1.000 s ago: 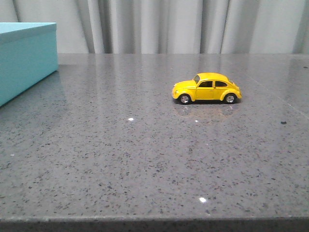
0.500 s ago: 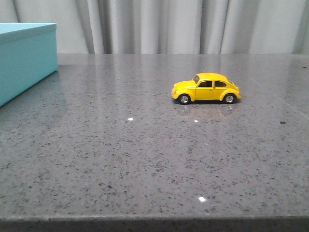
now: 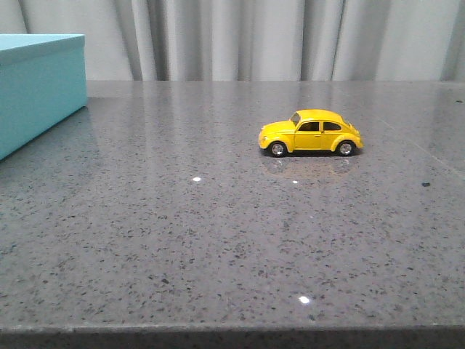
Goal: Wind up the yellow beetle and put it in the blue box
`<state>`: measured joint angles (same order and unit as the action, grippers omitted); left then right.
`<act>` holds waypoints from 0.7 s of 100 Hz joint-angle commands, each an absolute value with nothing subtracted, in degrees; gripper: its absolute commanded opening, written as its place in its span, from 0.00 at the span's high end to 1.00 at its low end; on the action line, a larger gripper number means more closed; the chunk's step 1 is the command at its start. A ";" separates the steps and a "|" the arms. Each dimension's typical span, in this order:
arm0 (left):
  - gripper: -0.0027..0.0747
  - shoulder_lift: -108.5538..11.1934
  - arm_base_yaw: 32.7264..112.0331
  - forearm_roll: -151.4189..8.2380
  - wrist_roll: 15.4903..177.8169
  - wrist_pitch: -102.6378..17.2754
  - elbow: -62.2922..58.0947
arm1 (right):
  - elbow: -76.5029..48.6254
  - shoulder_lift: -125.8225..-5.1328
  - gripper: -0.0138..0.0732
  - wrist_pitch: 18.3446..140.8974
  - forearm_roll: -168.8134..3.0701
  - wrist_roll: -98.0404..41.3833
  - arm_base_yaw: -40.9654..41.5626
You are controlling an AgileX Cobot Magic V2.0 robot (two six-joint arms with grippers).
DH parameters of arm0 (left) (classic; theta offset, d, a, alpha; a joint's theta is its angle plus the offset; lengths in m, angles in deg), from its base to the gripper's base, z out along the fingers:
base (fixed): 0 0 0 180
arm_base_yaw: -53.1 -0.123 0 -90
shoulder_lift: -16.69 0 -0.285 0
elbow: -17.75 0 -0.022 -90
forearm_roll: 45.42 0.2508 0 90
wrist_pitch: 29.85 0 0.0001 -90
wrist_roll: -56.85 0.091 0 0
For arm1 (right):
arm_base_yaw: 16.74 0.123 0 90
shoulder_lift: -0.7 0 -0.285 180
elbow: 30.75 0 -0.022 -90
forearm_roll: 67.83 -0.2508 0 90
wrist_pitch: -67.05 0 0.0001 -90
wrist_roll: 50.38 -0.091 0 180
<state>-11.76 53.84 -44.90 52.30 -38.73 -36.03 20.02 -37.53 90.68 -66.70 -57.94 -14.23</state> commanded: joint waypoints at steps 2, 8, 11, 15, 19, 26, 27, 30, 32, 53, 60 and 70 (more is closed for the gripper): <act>0.99 -12.83 54.27 -45.42 52.39 -34.02 -33.92 | 16.66 -40.38 0.87 88.37 -67.83 -57.42 -14.43; 0.98 -12.83 54.27 -45.42 52.39 -34.87 -33.92 | 15.19 -42.42 0.81 90.00 -67.83 -57.42 -14.43; 0.98 -12.83 54.27 -45.42 52.39 -35.33 -33.92 | 14.39 -43.41 0.76 91.08 -68.17 -57.42 -14.43; 0.96 -12.83 54.27 -45.42 52.39 -35.86 -33.92 | 13.08 -44.91 0.69 92.23 -68.46 -57.42 -14.43; 0.93 -12.83 54.27 -45.42 52.39 -35.98 -33.92 | 11.68 -46.16 0.61 93.52 -68.83 -57.42 -14.43; 0.88 -12.83 54.27 -45.42 52.39 -35.98 -33.92 | 9.11 -48.82 0.48 95.56 -69.81 -57.42 -14.38; 0.88 -12.83 54.27 -45.42 52.39 -35.98 -33.92 | 8.82 -49.35 0.46 96.02 -70.01 -57.42 -14.32; 0.85 -12.83 54.27 -45.42 52.39 -35.98 -33.92 | 7.34 -50.40 0.40 96.94 -70.36 -57.42 -14.17; 0.82 -12.83 54.27 -45.42 52.39 -35.98 -33.92 | 6.70 -51.17 0.38 97.70 -70.57 -57.42 -13.99; 0.44 -12.83 54.27 -45.42 52.39 -35.98 -33.81 | -3.54 -61.33 0.27 104.28 -71.85 -57.42 -8.68; 0.37 -12.83 54.27 -45.42 52.39 -36.11 -33.69 | -7.26 -65.14 0.27 105.99 -72.98 -57.42 -6.00; 0.37 -13.38 54.27 -45.42 52.39 -38.65 -32.52 | -13.50 -70.98 0.27 108.57 -74.71 -57.42 -2.40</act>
<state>-11.99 53.84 -44.90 52.30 -41.09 -35.61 -7.13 -67.32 109.20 -72.98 -57.94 -4.92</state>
